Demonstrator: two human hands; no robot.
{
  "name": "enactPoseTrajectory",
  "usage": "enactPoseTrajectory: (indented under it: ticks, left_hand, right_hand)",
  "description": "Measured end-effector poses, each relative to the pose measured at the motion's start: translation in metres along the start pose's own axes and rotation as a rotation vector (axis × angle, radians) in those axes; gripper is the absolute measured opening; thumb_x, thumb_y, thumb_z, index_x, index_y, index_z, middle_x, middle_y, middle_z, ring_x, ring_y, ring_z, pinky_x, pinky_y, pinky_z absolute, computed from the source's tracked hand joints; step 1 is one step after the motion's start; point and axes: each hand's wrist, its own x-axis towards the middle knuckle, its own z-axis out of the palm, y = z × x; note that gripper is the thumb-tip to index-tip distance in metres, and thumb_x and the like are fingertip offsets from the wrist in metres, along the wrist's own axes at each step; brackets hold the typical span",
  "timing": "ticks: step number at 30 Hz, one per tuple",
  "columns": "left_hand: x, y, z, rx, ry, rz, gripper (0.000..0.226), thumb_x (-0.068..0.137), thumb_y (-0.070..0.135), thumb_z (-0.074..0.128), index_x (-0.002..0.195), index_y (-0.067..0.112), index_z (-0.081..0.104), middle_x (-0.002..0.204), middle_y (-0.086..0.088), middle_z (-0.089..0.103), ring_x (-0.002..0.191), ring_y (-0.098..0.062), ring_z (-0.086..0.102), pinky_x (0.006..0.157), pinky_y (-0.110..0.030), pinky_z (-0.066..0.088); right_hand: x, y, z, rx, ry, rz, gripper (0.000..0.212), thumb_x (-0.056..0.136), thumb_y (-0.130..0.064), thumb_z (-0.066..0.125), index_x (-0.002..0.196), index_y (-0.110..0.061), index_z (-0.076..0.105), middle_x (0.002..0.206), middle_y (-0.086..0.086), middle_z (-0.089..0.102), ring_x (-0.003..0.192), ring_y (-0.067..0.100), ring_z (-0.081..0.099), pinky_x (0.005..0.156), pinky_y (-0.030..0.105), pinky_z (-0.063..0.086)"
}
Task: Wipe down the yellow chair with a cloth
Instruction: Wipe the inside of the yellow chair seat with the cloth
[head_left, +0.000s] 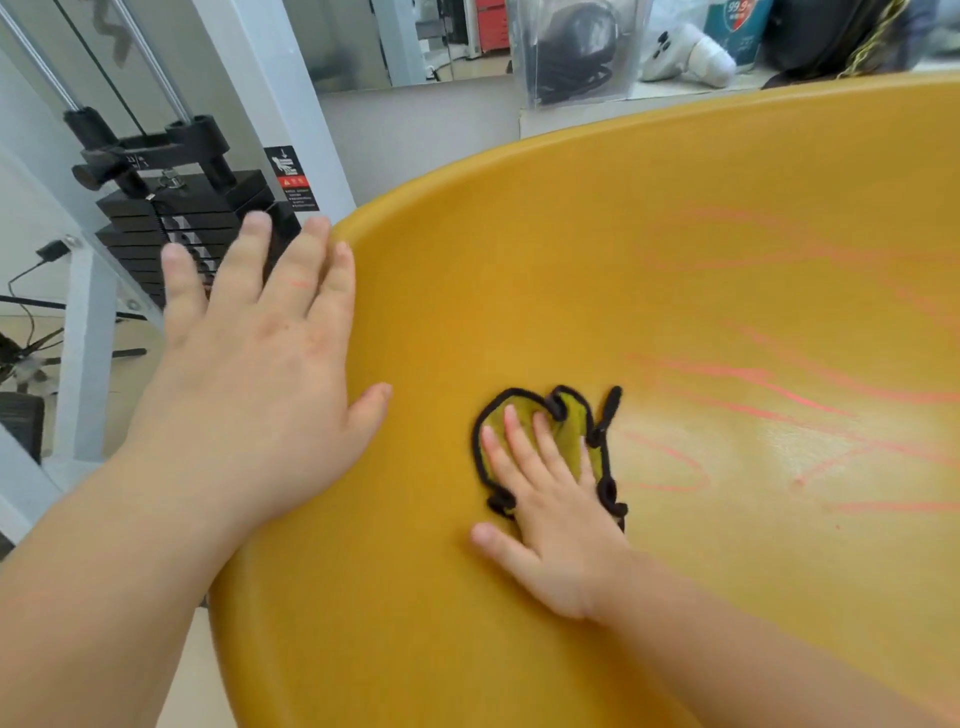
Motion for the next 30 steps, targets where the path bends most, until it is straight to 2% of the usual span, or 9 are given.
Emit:
enactPoseTrajectory:
  ticks: [3, 5, 6, 8, 11, 14, 17, 25, 30]
  left_hand:
    - [-0.019, 0.029, 0.002, -0.02, 0.069, 0.119, 0.087, 0.084, 0.059, 0.046, 0.15, 0.003, 0.042, 0.159, -0.02, 0.037, 0.147, -0.045, 0.028, 0.113, -0.071, 0.018]
    - [-0.035, 0.061, 0.002, -0.047, -0.017, 0.236, 0.081, 0.084, 0.055, 0.041, 0.146, 0.003, 0.05, 0.151, -0.02, 0.049, 0.141, -0.044, 0.042, 0.11, -0.071, 0.032]
    - [-0.041, 0.076, 0.003, -0.051, -0.119, 0.29, 0.077, 0.088, 0.053, 0.037, 0.147, 0.005, 0.048, 0.151, -0.019, 0.049, 0.141, -0.042, 0.044, 0.109, -0.07, 0.035]
    - [-0.046, 0.102, 0.006, -0.045, -0.341, 0.329, 0.071, 0.1, 0.05, 0.028, 0.16, 0.013, 0.023, 0.167, -0.014, 0.02, 0.153, -0.037, 0.021, 0.119, -0.064, 0.021]
    - [-0.049, 0.12, 0.025, 0.016, -0.511, 0.338, 0.068, 0.105, 0.044, 0.029, 0.162, 0.016, 0.004, 0.17, -0.007, -0.006, 0.156, -0.031, 0.0, 0.125, -0.055, 0.008]
    - [-0.053, 0.121, 0.038, -0.064, -0.584, 0.329, 0.065, 0.105, 0.046, 0.031, 0.161, 0.018, 0.014, 0.171, -0.004, -0.003, 0.156, -0.027, 0.004, 0.126, -0.049, 0.011]
    - [-0.053, 0.119, 0.037, -0.054, -0.625, 0.345, 0.061, 0.104, 0.051, 0.033, 0.156, 0.02, 0.028, 0.169, -0.004, 0.01, 0.155, -0.026, 0.009, 0.126, -0.049, 0.012]
    - [-0.058, 0.126, 0.036, 0.01, -0.726, 0.451, 0.057, 0.103, 0.054, 0.031, 0.15, 0.022, 0.037, 0.164, -0.004, 0.026, 0.151, -0.028, 0.019, 0.12, -0.063, 0.014]
    - [-0.059, 0.126, 0.04, 0.008, -0.728, 0.46, 0.055, 0.102, 0.055, 0.03, 0.147, 0.025, 0.04, 0.161, 0.0, 0.032, 0.151, -0.025, 0.022, 0.12, -0.062, 0.016]
  right_hand:
    - [-0.062, 0.004, 0.002, -0.033, -0.218, -0.206, 0.089, 0.083, -0.087, 0.006, 0.155, -0.043, -0.023, 0.161, -0.016, -0.036, 0.149, 0.017, -0.035, 0.119, 0.056, -0.019]
    - [-0.093, 0.017, 0.011, -0.17, -0.174, -0.333, 0.084, 0.092, -0.081, 0.005, 0.161, -0.035, -0.008, 0.17, -0.005, -0.01, 0.156, 0.033, -0.006, 0.117, 0.055, -0.006]
    - [-0.103, 0.023, 0.012, -0.269, -0.163, -0.355, 0.081, 0.095, -0.077, 0.003, 0.163, -0.032, -0.001, 0.171, -0.001, 0.001, 0.155, 0.035, 0.007, 0.115, 0.055, 0.0]
    - [-0.103, 0.041, 0.009, -0.271, -0.202, -0.41, 0.078, 0.095, -0.078, 0.009, 0.161, -0.038, -0.003, 0.17, -0.004, -0.005, 0.156, 0.03, -0.003, 0.117, 0.054, -0.012]
    - [-0.068, 0.089, -0.016, -0.313, -0.159, -0.205, 0.079, 0.09, -0.082, 0.011, 0.158, -0.048, -0.008, 0.166, -0.011, -0.022, 0.154, 0.024, -0.021, 0.117, 0.056, -0.024]
    - [-0.025, 0.142, -0.042, -0.374, 0.052, 0.231, 0.079, 0.086, -0.082, -0.004, 0.157, -0.048, -0.008, 0.165, -0.01, -0.025, 0.154, 0.024, -0.022, 0.118, 0.063, -0.018]
    - [-0.019, 0.139, -0.039, -0.25, 0.069, 0.348, 0.083, 0.083, -0.084, -0.01, 0.157, -0.046, -0.012, 0.164, -0.01, -0.029, 0.151, 0.022, -0.03, 0.118, 0.062, -0.019]
    - [-0.12, 0.103, -0.03, -0.276, -0.374, -0.194, 0.081, 0.086, -0.085, 0.003, 0.155, -0.049, -0.018, 0.162, -0.019, -0.03, 0.15, 0.012, -0.031, 0.117, 0.044, -0.027]
    - [-0.056, 0.171, -0.053, -0.275, 0.046, 0.462, 0.087, 0.077, -0.087, -0.015, 0.155, -0.048, -0.016, 0.165, -0.012, -0.027, 0.152, 0.019, -0.027, 0.119, 0.056, -0.02]
